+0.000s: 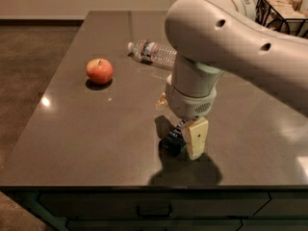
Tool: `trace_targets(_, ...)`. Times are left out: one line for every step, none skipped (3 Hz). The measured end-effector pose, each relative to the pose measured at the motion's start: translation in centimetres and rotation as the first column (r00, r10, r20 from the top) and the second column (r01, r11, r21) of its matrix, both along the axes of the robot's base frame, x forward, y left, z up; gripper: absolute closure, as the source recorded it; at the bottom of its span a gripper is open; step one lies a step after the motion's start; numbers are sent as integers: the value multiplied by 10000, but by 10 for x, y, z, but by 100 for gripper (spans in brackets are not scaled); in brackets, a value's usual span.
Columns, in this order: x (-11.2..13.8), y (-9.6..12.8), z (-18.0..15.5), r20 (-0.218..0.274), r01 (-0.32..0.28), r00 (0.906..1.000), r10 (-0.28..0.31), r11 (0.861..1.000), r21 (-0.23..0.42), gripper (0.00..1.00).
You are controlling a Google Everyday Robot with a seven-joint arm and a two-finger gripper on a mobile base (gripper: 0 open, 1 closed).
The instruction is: Move rxbar blueberry near apple
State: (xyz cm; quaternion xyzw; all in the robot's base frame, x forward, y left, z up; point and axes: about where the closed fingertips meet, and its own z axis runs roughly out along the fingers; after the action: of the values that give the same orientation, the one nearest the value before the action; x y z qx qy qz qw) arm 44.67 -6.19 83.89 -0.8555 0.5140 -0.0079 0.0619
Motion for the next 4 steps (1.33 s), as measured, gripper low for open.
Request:
trace_targets(0,-1,-6,-110,-15,9999,11,9995,-323,40)
trace_targets(1,1,-5,-158,113,9998,-120,9990,-432,64)
trace_targets(-2,9,-2,-200,280,9994,-292,9980,-573,87)
trace_targets(1,26,6,-411,857,9954,-866,9961,-227,100)
